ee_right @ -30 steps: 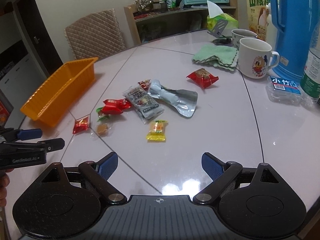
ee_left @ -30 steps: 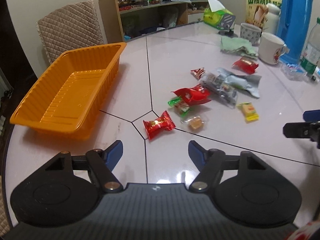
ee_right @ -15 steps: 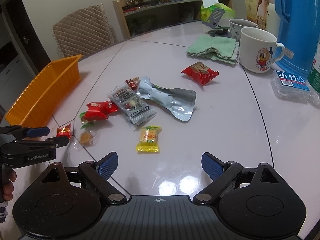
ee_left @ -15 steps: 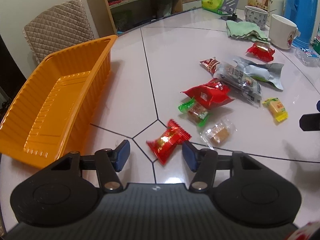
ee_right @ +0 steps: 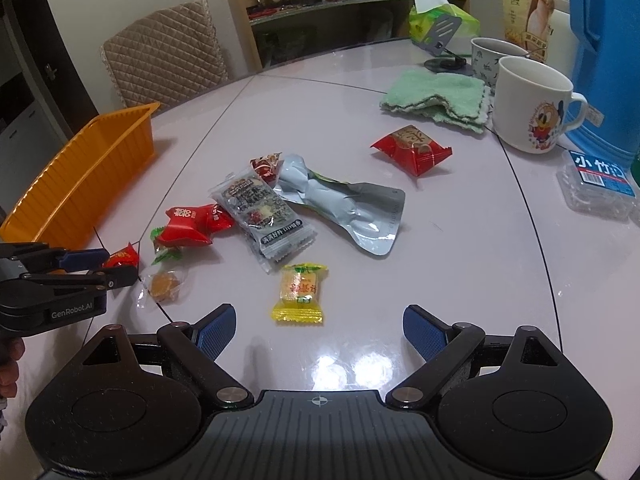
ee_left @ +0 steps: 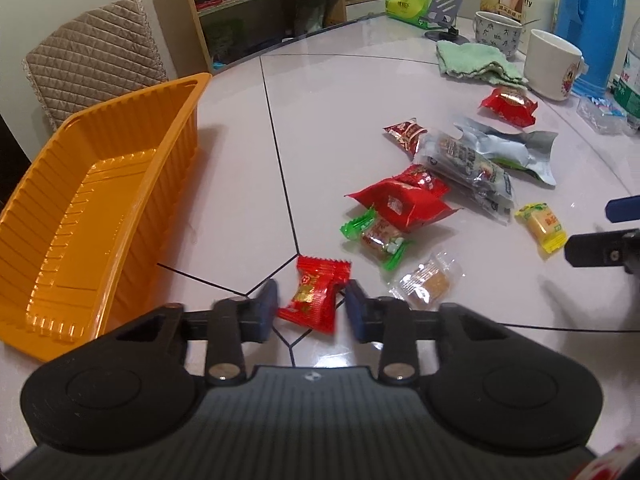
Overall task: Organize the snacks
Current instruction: 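Grasp the red candy packet with the left tool while the right tool grasps the yellow candy, then carry both candies to the orange tray and open both tools to drop them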
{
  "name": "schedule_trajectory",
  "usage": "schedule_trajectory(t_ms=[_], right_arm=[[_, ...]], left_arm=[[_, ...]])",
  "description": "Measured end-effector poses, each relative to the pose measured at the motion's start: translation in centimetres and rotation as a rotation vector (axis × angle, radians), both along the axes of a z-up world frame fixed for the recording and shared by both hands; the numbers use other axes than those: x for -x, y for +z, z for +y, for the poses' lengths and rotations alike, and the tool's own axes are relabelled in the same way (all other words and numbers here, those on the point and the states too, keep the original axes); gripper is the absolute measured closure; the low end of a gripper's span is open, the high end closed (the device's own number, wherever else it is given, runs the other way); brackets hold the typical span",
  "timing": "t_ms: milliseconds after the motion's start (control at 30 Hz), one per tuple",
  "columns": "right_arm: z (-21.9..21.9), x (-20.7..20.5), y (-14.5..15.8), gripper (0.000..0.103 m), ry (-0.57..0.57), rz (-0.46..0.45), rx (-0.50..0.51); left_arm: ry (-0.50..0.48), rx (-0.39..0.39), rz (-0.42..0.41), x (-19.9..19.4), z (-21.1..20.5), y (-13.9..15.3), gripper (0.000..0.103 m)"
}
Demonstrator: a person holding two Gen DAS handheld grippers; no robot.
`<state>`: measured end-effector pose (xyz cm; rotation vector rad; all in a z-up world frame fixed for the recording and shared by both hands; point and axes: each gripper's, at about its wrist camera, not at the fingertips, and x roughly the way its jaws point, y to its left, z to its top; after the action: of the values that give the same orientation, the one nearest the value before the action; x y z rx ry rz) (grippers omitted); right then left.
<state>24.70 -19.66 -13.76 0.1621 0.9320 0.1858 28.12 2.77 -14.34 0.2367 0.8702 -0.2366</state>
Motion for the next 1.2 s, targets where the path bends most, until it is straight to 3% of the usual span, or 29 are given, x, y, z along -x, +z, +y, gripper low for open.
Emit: schedule_trajectory(t_ms=[767,933,1200], right_arm=[[2.7,-1.9,-1.2,0.074,0.092,-0.03,0.107],[2.8,-1.5,-0.9,0.081,0.104,-0.047,0.131],[3.1,-1.0,1.9,0.081,0.132,-0.072,0.063]], left_arm=[[0.091,0.048,-0.008,1.4,0.7,1.7,0.081],[0.092,0.061,-0.02,2.0,0.8,2.5,0.081],[0.112,0.09,-0.046,2.8,1.8,4.5,0.081]])
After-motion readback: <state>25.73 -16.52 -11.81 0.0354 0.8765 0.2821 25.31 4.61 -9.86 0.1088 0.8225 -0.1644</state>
